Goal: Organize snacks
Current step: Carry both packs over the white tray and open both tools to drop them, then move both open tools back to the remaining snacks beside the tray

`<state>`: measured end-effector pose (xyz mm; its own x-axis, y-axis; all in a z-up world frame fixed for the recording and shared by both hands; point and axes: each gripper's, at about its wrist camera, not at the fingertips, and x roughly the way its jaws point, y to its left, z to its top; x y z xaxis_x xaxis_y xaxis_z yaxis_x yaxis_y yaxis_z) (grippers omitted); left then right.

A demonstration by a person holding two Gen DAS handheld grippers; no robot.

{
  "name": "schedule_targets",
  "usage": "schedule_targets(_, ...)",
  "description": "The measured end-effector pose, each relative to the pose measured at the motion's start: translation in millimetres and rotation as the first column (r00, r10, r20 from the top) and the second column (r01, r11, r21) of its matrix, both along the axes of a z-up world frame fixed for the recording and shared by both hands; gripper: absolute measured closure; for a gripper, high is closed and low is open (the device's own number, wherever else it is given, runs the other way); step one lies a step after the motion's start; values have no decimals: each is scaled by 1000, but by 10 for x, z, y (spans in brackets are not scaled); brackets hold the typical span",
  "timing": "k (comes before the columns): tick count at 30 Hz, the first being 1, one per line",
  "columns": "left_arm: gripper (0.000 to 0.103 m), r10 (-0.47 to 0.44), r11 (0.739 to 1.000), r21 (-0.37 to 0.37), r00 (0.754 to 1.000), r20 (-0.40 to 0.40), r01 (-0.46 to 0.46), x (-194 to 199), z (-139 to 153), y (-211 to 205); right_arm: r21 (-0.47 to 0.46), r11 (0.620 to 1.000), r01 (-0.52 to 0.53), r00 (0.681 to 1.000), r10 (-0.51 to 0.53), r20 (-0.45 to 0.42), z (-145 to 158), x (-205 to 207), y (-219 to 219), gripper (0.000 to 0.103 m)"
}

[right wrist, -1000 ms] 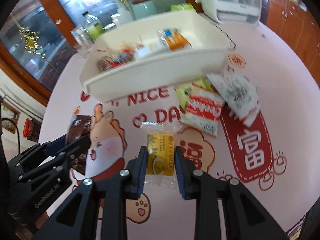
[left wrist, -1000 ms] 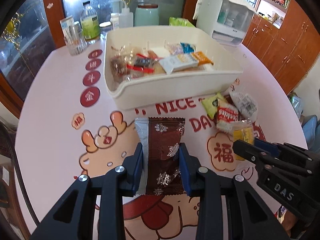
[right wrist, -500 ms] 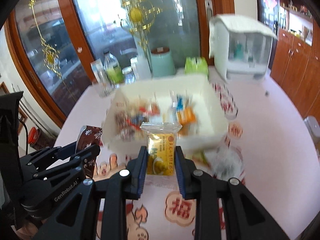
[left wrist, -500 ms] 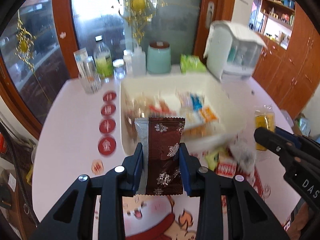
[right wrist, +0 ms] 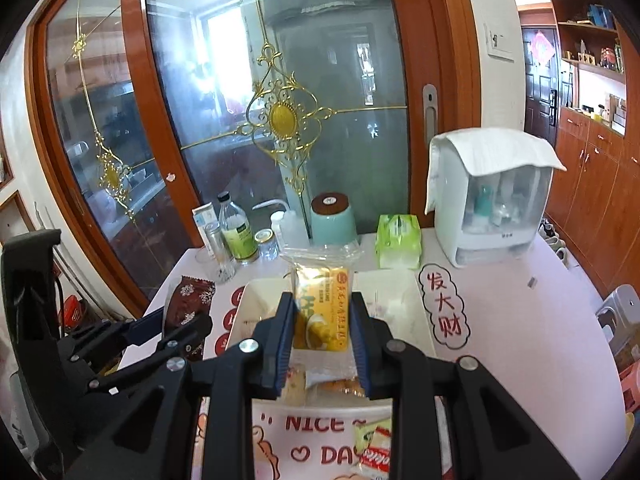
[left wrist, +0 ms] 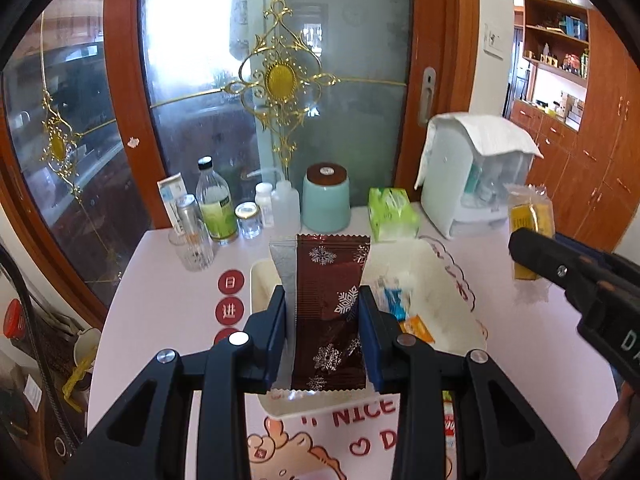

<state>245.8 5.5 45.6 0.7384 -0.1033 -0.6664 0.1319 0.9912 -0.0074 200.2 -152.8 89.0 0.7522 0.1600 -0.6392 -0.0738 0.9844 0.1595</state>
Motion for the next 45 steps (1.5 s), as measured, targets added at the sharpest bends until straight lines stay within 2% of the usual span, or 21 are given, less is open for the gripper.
schedule_targets(9,71,18,999,32,1000,7,-19,350,24,-100,-1,1000,8,1000,-8,-7,-56,350,-43,76)
schedule_targets(22,70,62,996,68,993,-101,-55,843,-492,-144,-18,999,28,994,-30,-104,-482,835,-83,76)
schedule_targets(23,68,64,996,67,992,-112,-56,874,-544,-141,-23,999,29,993,-31,-114,-526,869,-79,76)
schedule_targets(25,37,71,996,65,987,-147,-61,939,-651,-135,-30,999,37,989,-41,-143,-642,951,-89,75)
schedule_targets(26,12,72,996,63,984,-164,-62,965,-699,-126,-30,999,39,987,-43,-158,-691,986,-94,75)
schedule_targets(27,9,84,995,66,982,-169,-74,976,-738,-115,-30,999,42,983,-46,-178,-745,1022,-104,74)
schedule_targets(31,9,90,994,76,979,-181,-77,949,-838,-85,-12,998,66,971,-67,-229,-906,1052,-170,68)
schedule_targets(45,9,98,994,65,979,-178,-88,640,-825,-32,-6,999,40,969,-40,-245,-952,788,-170,67)
